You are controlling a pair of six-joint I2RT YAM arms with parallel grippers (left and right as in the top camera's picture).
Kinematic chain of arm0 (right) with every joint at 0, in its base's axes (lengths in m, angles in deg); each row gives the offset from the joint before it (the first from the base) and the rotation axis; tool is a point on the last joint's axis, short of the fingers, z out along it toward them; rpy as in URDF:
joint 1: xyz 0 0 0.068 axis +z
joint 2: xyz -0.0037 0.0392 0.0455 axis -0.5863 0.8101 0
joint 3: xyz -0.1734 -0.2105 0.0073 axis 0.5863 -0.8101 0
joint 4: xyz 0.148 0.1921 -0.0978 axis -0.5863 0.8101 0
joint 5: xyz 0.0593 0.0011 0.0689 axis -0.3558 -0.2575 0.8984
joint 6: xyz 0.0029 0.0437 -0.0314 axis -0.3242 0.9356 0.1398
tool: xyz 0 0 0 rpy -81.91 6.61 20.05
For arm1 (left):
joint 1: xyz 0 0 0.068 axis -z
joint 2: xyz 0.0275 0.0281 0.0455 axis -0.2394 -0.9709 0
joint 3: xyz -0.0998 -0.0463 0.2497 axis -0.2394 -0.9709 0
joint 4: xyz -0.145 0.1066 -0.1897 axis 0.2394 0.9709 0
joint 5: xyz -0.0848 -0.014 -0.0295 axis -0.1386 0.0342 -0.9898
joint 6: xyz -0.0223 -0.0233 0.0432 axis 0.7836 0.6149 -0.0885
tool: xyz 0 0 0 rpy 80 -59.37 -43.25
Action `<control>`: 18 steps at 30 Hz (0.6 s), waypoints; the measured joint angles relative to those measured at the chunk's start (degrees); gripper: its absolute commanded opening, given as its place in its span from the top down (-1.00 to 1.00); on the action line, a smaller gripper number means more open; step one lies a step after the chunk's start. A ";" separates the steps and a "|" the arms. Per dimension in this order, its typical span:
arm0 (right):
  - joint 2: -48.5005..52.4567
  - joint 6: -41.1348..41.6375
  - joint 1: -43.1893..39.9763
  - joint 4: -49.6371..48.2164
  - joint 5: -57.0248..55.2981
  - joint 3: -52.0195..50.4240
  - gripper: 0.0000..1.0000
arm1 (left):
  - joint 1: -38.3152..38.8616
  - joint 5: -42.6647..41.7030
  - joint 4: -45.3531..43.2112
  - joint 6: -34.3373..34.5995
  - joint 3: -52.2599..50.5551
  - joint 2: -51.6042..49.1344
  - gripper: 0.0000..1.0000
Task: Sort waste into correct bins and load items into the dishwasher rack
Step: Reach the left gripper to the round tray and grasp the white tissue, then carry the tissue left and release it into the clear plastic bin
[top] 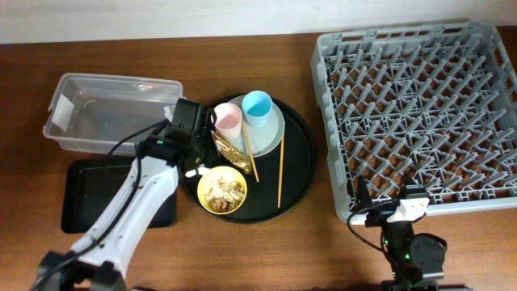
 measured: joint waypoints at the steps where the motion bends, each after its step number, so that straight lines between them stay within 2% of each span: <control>1: 0.00 0.00 0.00 0.00 0.00 0.00 -0.97 | -0.02 0.00 0.02 0.00 0.09 1.18 0.99; 7: 0.00 0.02 0.00 0.00 0.00 0.00 -0.97 | -0.59 3.48 -0.79 -1.75 0.94 6.25 0.99; 18: 0.00 0.02 0.00 0.00 0.00 0.00 -0.97 | -17.90 7.30 -21.27 -4.50 3.23 5.95 0.99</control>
